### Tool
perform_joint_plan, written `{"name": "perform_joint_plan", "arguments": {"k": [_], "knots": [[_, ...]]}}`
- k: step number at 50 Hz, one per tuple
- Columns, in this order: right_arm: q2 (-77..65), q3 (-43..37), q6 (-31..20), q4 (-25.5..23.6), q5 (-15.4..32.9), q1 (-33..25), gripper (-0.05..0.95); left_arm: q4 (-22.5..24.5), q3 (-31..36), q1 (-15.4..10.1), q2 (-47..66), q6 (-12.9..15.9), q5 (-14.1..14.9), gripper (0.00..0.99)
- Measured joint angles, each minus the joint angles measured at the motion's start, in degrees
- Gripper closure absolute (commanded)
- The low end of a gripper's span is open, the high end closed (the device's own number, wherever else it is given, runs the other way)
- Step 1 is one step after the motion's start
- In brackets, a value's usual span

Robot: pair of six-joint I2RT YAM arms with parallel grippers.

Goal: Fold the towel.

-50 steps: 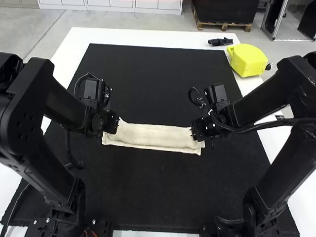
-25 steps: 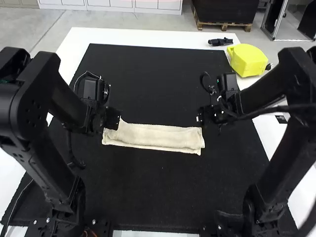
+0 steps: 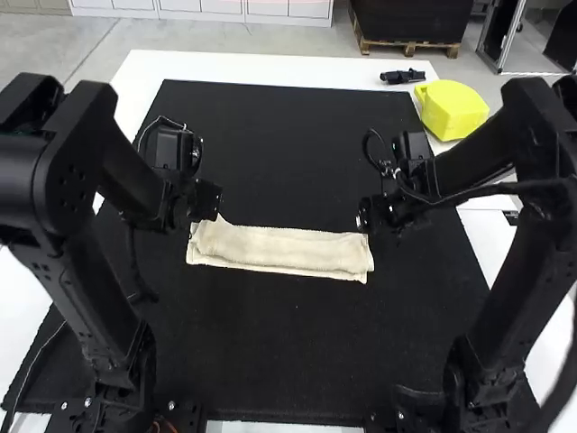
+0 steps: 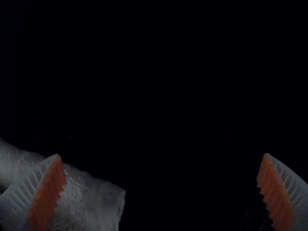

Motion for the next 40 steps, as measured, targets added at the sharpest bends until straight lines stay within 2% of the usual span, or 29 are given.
{"name": "perform_joint_plan", "arguments": {"k": [4, 26, 32, 40], "knots": [[-2.4, 1.99, 2.25, -3.41, -0.66, 0.7, -0.01, 1.77, 0.0, 0.0, 1.57, -0.02, 0.02, 0.038], [-14.51, 2.73, 10.25, -13.79, -4.59, 2.14, -0.01, 4.2, 0.83, 0.0, 5.07, -0.07, 0.02, 0.038], [-14.95, 1.18, 11.98, -14.56, -7.56, 2.12, -0.01, 4.04, 1.88, 0.0, 5.73, -0.39, 0.02, 0.039], [-14.95, -3.74, 14.88, -13.4, -14.32, 1.14, -0.01, 4.2, 2.47, 0.02, 5.7, -1.29, 0.09, 0.039]]}}
